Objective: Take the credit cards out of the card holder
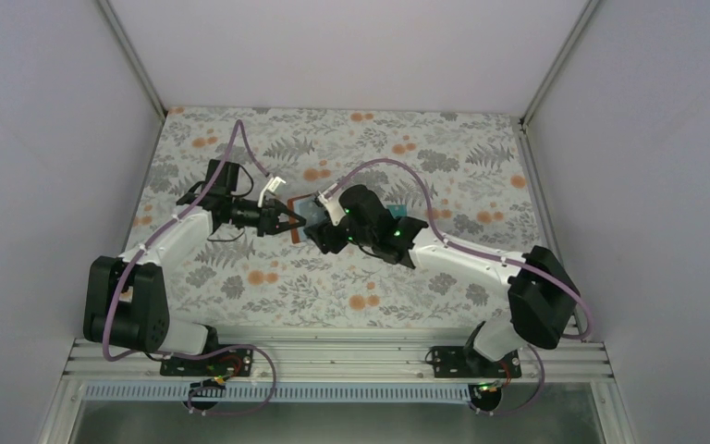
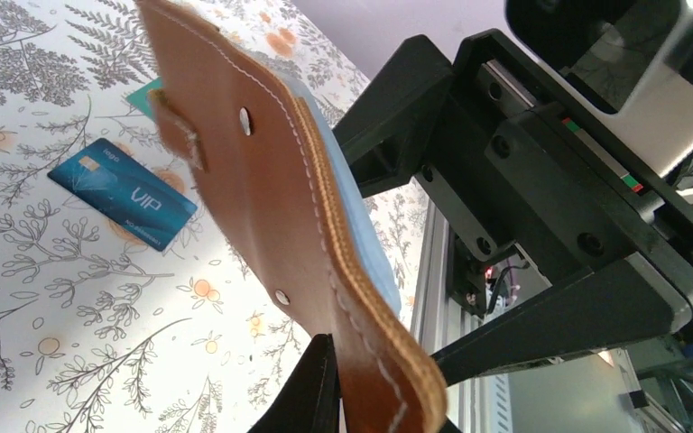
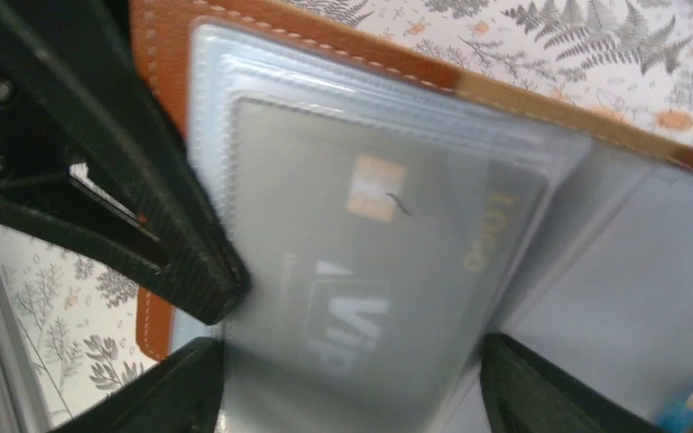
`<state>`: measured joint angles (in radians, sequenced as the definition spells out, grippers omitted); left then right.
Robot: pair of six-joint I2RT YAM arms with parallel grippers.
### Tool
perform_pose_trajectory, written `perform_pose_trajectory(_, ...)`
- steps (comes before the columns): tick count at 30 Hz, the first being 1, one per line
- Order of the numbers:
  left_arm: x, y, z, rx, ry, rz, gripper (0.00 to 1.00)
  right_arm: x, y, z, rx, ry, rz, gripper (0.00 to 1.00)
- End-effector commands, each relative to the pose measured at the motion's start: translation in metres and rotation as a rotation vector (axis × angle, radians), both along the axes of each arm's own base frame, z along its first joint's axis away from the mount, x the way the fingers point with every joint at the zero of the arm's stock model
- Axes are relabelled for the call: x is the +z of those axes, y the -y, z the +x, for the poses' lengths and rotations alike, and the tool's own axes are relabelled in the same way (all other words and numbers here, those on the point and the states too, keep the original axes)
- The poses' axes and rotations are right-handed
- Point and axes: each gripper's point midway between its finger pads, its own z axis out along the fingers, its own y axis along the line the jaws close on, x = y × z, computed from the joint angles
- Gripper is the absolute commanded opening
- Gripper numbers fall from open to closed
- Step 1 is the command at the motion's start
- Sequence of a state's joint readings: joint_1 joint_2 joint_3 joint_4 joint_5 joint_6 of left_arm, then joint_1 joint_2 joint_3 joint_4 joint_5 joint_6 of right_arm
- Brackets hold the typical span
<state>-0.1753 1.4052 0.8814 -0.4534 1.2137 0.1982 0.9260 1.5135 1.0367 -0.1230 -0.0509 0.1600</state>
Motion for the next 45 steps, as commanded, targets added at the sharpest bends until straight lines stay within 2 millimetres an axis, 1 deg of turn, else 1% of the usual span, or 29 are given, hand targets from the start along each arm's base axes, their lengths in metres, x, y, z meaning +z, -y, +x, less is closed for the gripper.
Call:
perform_pose_trajectory(1, 0.020, 0.007, -0.014, -0.084, 0.040, -0.097, 0.02, 0.009, -0.003, 0.009, -0.049, 0.026, 0.015, 0.65)
perform_pose_trajectory(3, 0.021, 0.007, -0.015, -0.091, 0.042, -0.105, 0.02, 0.007, 0.000, 0.008, -0.055, 0.025, 0.013, 0.53)
perform_pose_trajectory(5, 0.022, 0.007, -0.016, -0.096, 0.040, -0.111, 0.03, 0.007, 0.002, 0.007, -0.055, 0.025, 0.015, 0.44)
perform_pose_trajectory(7, 0.022, 0.007, -0.017, -0.102, 0.039, -0.118, 0.05, 0.008, 0.002, 0.004, -0.042, 0.020, 0.026, 0.39)
perform_pose_trajectory(10, 0.023, 0.007, -0.019, -0.107, 0.039, -0.124, 0.09, 0.014, 0.001, 0.001, -0.022, 0.018, 0.051, 0.29)
perform_pose_trajectory(13, 0.023, 0.007, -0.021, -0.115, 0.035, -0.133, 0.18, 0.019, 0.001, 0.001, -0.013, 0.019, 0.068, 0.16)
perform_pose_trajectory(15, 0.024, 0.007, -0.021, -0.118, 0.036, -0.138, 0.22, 0.022, 0.002, 0.000, -0.007, 0.021, 0.080, 0.08)
perform_pose_trajectory(16, 0.024, 0.007, -0.022, -0.120, 0.035, -0.140, 0.23, 0.023, 0.001, 0.000, -0.004, 0.018, 0.086, 0.05)
perform_pose_trajectory(17, 0.024, 0.007, -0.023, -0.122, 0.034, -0.141, 0.23, 0.024, 0.001, -0.001, 0.004, 0.014, 0.092, 0.04)
perform_pose_trajectory(19, 0.023, 0.007, -0.022, -0.121, 0.034, -0.139, 0.22, 0.029, 0.000, -0.004, 0.024, 0.015, 0.112, 0.04)
perform_pose_trajectory(22, 0.021, 0.007, -0.021, -0.113, 0.034, -0.126, 0.06, 0.037, 0.003, -0.009, 0.055, 0.018, 0.153, 0.04)
perform_pose_trajectory(23, 0.020, 0.007, -0.020, -0.107, 0.035, -0.119, 0.03, 0.040, 0.006, -0.009, 0.056, 0.018, 0.167, 0.04)
perform_pose_trajectory(26, 0.016, 0.007, -0.016, -0.088, 0.034, -0.094, 0.02, 0.044, 0.021, -0.007, 0.046, 0.013, 0.203, 0.05)
perform_pose_trajectory(27, 0.014, 0.006, -0.014, -0.079, 0.033, -0.084, 0.02, 0.042, 0.026, -0.007, 0.039, 0.002, 0.210, 0.06)
perform_pose_trajectory(29, 0.012, 0.006, -0.012, -0.069, 0.032, -0.071, 0.02, 0.041, 0.036, -0.004, 0.029, -0.015, 0.224, 0.10)
perform_pose_trajectory(31, 0.010, 0.006, -0.010, -0.060, 0.031, -0.059, 0.02, 0.038, 0.045, 0.000, 0.000, -0.027, 0.226, 0.17)
perform_pose_trajectory(33, 0.008, 0.005, -0.007, -0.044, 0.033, -0.042, 0.02, 0.031, 0.061, 0.014, -0.091, -0.041, 0.212, 0.29)
perform_pose_trajectory(35, 0.006, 0.004, -0.005, -0.030, 0.034, -0.026, 0.02, 0.014, 0.089, 0.036, -0.248, -0.078, 0.166, 0.38)
perform_pose_trajectory(36, 0.005, 0.004, -0.003, -0.021, 0.035, -0.017, 0.02, 0.005, 0.108, 0.048, -0.351, -0.112, 0.136, 0.41)
perform_pose_trajectory(38, 0.001, 0.002, 0.002, 0.006, 0.037, 0.014, 0.02, -0.013, 0.141, 0.064, -0.510, -0.182, 0.075, 0.43)
perform_pose_trajectory(39, -0.001, 0.001, 0.004, 0.023, 0.040, 0.032, 0.02, -0.018, 0.155, 0.069, -0.574, -0.197, 0.050, 0.43)
perform_pose_trajectory(40, -0.004, 0.000, 0.008, 0.040, 0.042, 0.051, 0.02, -0.019, 0.162, 0.070, -0.607, -0.200, 0.036, 0.44)
perform_pose_trajectory(41, -0.006, -0.001, 0.010, 0.055, 0.046, 0.069, 0.02, -0.016, 0.167, 0.070, -0.624, -0.195, 0.029, 0.44)
perform_pose_trajectory(42, -0.008, -0.003, 0.013, 0.071, 0.049, 0.088, 0.02, -0.009, 0.166, 0.070, -0.617, -0.186, 0.036, 0.45)
perform_pose_trajectory(43, -0.011, -0.004, 0.016, 0.088, 0.050, 0.106, 0.02, 0.001, 0.161, 0.067, -0.583, -0.169, 0.053, 0.45)
perform_pose_trajectory(45, -0.016, -0.007, 0.021, 0.116, 0.052, 0.138, 0.02, 0.029, 0.139, 0.058, -0.471, -0.098, 0.092, 0.45)
